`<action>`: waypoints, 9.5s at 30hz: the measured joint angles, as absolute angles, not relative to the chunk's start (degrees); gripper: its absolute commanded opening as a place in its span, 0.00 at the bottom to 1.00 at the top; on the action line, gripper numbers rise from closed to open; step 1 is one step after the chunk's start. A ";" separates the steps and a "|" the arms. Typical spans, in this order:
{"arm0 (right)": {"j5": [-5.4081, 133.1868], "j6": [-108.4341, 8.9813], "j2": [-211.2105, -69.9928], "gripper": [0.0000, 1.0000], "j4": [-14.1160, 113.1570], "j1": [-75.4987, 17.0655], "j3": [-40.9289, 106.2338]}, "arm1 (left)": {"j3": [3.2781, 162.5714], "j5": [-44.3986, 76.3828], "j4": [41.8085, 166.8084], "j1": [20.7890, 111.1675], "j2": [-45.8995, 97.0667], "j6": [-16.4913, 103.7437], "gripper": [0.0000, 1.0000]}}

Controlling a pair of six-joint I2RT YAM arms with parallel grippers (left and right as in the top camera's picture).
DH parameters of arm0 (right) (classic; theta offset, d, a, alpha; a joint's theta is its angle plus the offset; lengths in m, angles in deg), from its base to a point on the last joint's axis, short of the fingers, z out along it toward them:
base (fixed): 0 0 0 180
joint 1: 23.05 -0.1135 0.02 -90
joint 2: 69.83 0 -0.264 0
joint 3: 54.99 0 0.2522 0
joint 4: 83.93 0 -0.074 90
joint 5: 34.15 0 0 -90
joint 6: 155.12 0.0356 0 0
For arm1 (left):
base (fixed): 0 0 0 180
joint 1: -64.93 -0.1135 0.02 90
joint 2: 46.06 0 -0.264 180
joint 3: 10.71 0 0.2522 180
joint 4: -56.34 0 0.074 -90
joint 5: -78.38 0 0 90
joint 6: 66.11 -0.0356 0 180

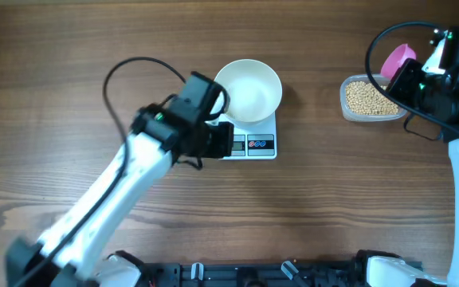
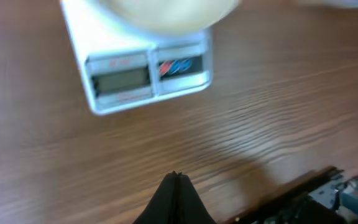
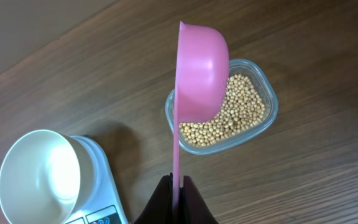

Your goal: Scoop item into bowl and weigh 150g on scale

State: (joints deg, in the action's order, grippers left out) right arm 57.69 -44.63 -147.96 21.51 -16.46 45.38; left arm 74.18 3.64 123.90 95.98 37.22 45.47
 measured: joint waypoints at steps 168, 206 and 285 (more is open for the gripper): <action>57.28 -52.17 -150.62 0.05 30.14 -16.46 45.36 | 38.51 -7.29 42.79 103.85 55.93 49.58 0.04; 60.71 -69.27 -150.62 0.04 25.86 -16.46 42.50 | 38.01 -25.32 105.39 85.90 -8.35 44.29 1.00; 58.98 -75.30 -167.56 0.04 24.59 -14.32 39.68 | 38.01 -25.32 110.31 85.90 -8.37 44.29 1.00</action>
